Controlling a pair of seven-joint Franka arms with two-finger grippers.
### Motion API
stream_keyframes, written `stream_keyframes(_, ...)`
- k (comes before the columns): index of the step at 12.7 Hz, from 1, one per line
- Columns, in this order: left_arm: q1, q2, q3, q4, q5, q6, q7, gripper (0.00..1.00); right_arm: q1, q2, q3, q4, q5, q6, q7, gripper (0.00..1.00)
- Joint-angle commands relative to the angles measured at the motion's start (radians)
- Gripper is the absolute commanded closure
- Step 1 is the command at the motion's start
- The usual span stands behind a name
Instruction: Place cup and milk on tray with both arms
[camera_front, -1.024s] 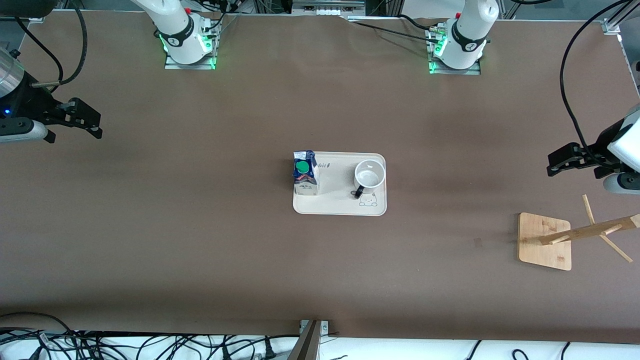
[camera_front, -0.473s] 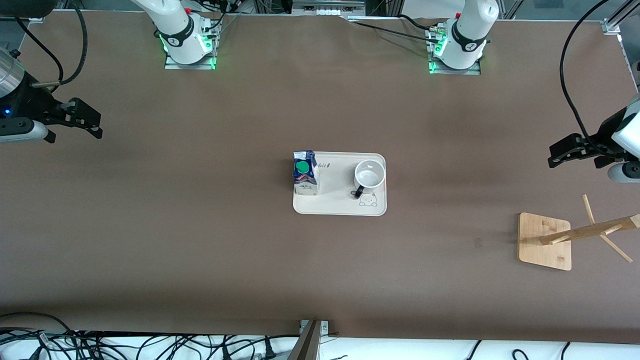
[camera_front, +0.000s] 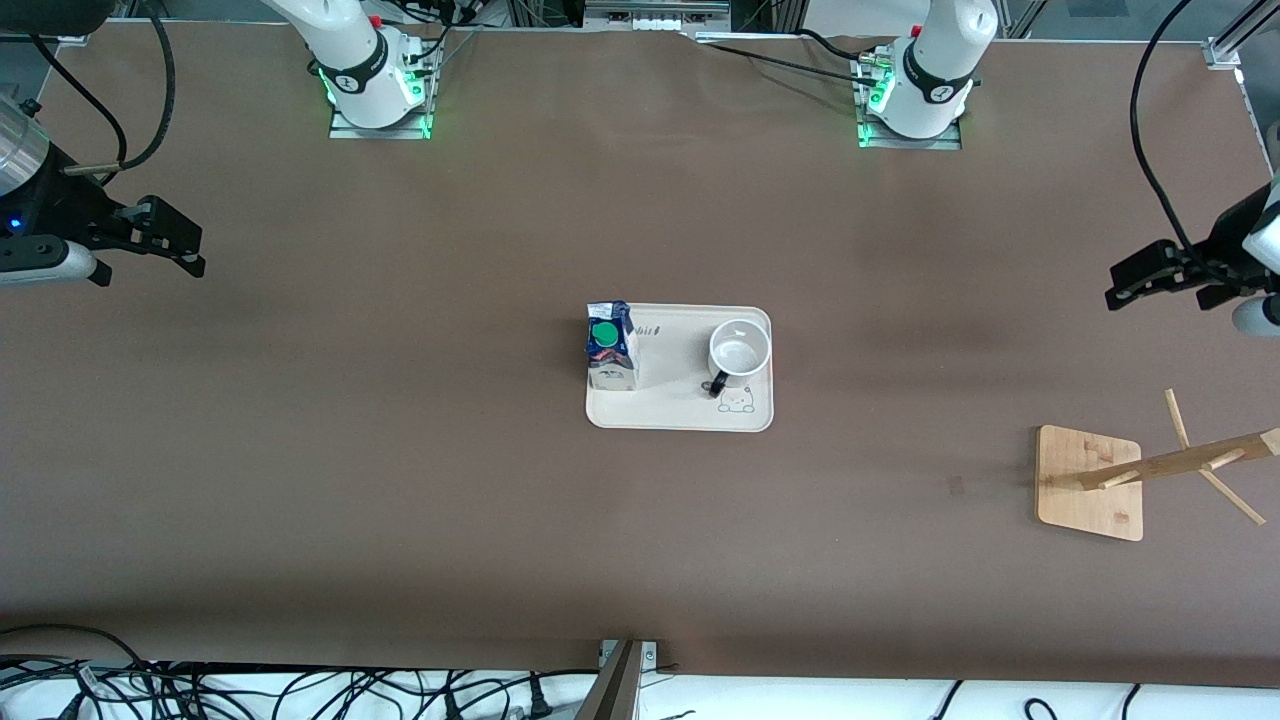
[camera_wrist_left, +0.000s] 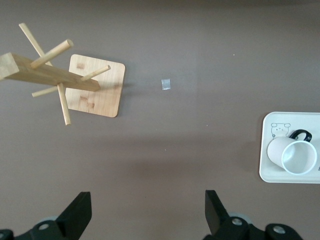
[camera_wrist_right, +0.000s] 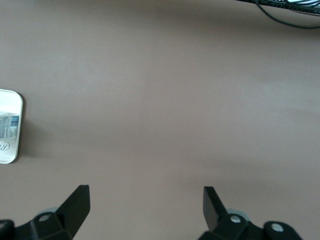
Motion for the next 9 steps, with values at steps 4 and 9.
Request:
stream_keyframes(4,0.016,-0.009,-0.002,-0.015,-0.003,-0.009,-0.004,0.0,-0.004,0.006,0.005,0.014,-0.004,-0.009,0.001,0.0)
stream_keyframes(9,0.019,-0.009,-0.001,-0.013,-0.004,-0.009,-0.004,0.0,-0.004,0.006,0.005,0.014,-0.004,-0.011,0.001,0.0)
